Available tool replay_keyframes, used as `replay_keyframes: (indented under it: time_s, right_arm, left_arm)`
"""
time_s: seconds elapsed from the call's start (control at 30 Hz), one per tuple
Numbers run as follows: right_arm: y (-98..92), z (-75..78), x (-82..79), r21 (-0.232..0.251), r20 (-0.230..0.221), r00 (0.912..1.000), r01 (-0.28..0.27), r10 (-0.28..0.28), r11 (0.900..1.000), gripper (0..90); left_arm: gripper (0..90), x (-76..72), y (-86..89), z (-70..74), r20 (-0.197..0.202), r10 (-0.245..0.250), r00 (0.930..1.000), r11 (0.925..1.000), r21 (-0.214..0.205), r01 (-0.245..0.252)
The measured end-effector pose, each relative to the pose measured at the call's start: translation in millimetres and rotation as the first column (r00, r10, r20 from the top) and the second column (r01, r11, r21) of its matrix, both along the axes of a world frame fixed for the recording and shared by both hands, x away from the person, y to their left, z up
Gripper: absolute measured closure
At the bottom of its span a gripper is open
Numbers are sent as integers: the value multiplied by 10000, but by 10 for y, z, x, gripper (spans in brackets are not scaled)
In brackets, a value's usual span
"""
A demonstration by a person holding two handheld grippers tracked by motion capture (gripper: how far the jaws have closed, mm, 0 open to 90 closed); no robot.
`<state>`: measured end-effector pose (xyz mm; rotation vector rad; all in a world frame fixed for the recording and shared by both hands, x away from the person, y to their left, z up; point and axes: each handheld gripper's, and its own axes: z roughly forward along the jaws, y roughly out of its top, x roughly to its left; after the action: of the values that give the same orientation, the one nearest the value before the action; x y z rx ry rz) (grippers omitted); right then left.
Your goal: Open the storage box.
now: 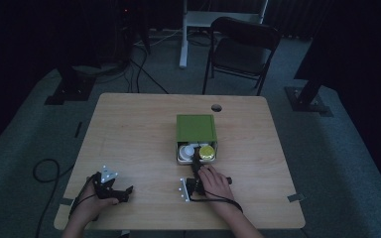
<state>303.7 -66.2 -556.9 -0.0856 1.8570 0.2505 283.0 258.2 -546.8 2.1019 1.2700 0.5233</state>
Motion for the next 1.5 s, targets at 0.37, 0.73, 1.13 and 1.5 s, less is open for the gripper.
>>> replay_keyframes:
  time_s: [0.37,0.73,1.13,1.5]
  right_arm:
    - [19,3,39,-316,181,9996,231,-226,9992,703]
    - [34,42,43,-924,-8,9999,165,-167,9956,718]
    - [26,55,-6,-920,-118,9999,93,-104,9957,719]
    - [7,81,-119,-926,-384,9993,-49,14,9957,720]
  left_arm:
    - [7,0,0,0,1,0,10000,10000,-2,0]
    - [7,0,0,0,0,-1,10000,10000,0,1]
    - [7,0,0,0,0,0,10000,10000,1,0]
    - [7,0,0,0,-1,0,10000,10000,0,0]
